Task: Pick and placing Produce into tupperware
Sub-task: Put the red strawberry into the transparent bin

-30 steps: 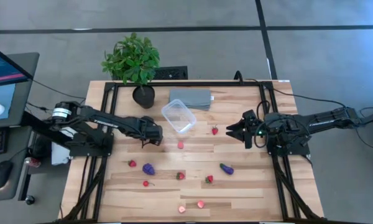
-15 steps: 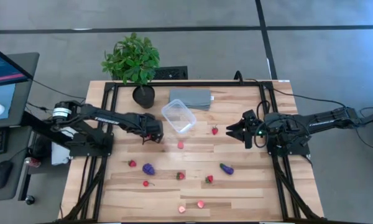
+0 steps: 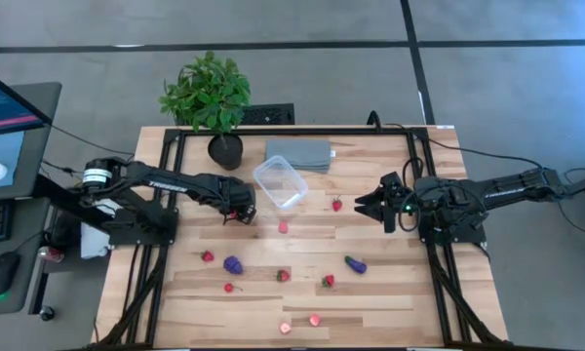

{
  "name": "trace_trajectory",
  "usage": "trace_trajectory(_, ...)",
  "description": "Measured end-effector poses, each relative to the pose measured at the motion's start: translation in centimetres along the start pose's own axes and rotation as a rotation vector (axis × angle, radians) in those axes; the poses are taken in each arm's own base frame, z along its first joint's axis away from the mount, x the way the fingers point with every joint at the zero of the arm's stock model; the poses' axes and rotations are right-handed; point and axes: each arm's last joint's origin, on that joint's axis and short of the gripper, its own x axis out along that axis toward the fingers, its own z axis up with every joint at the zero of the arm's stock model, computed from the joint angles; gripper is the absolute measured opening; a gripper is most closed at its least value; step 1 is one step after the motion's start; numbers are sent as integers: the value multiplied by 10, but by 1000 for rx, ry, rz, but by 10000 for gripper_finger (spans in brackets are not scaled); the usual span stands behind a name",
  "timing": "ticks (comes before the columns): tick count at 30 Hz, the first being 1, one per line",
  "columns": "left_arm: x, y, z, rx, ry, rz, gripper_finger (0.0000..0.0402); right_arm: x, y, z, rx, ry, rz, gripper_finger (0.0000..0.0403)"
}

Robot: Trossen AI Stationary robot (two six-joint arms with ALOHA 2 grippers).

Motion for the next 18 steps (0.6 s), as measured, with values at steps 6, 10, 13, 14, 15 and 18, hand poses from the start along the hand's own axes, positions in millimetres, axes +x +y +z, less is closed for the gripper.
trace_trajectory(6,0,0,0,5,3,4,242,0,0,0,0,0,0,209)
trace_trajectory(10,0,0,0,5,3,4,242,0,0,0,0,0,0,209)
trace_trajectory(13,0,0,0,9,3,4,242,0,0,0,0,0,0,209)
trace_trajectory(14,0,0,0,9,3,4,242,0,0,0,0,0,0,209)
trace_trajectory(15,0,0,0,9,3,4,242,0,0,0,0,0,0,209)
trace_trajectory(18,0,1,0,9,4,5,242,0,0,0,0,0,0,209)
